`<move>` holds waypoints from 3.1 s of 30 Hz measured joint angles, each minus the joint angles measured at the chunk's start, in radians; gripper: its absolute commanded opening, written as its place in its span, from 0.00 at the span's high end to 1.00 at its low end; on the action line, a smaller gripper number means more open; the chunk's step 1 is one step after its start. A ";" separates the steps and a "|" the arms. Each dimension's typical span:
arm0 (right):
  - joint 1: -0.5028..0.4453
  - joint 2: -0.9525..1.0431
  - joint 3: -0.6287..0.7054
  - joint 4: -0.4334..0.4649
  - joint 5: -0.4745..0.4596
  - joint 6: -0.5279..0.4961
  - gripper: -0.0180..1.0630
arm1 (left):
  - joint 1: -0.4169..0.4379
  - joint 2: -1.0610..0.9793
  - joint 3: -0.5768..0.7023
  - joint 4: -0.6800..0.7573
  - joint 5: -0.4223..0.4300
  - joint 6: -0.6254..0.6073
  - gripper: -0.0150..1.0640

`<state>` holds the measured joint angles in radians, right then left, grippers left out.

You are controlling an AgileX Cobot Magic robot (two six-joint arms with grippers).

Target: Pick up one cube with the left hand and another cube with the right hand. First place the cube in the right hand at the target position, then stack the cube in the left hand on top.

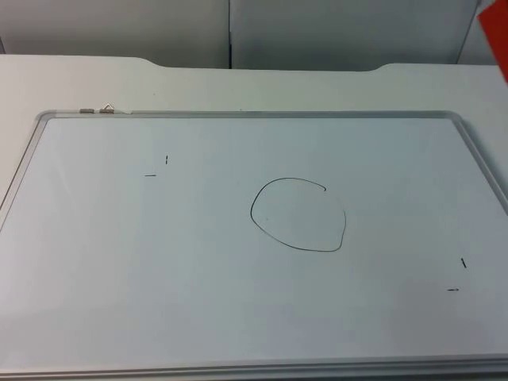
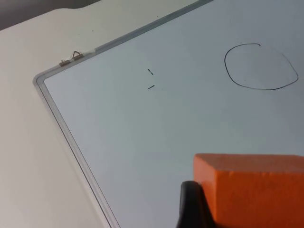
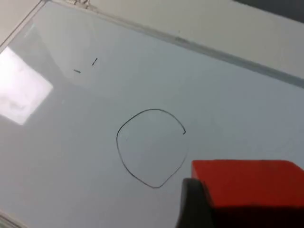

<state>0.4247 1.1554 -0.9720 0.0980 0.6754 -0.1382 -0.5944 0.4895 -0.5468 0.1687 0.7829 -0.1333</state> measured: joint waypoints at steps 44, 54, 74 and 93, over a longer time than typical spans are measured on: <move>0.167 0.858 -0.338 -0.201 -0.122 0.240 0.99 | 0.000 0.000 0.000 -0.019 -0.012 -0.002 0.98; 0.179 0.921 -0.338 -0.224 -0.178 0.290 0.99 | 0.000 0.000 0.000 -0.019 -0.015 -0.002 0.98; 0.179 0.944 -0.343 -0.233 -0.218 0.292 0.93 | 0.000 0.000 0.000 -0.019 -0.018 -0.002 0.98; 0.179 0.879 -0.370 -0.242 -0.212 0.294 0.08 | 0.000 0.000 0.000 -0.019 -0.018 -0.004 0.98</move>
<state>0.6034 2.0341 -1.3418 -0.1442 0.4634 0.1560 -0.5944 0.4895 -0.5468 0.1496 0.7645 -0.1372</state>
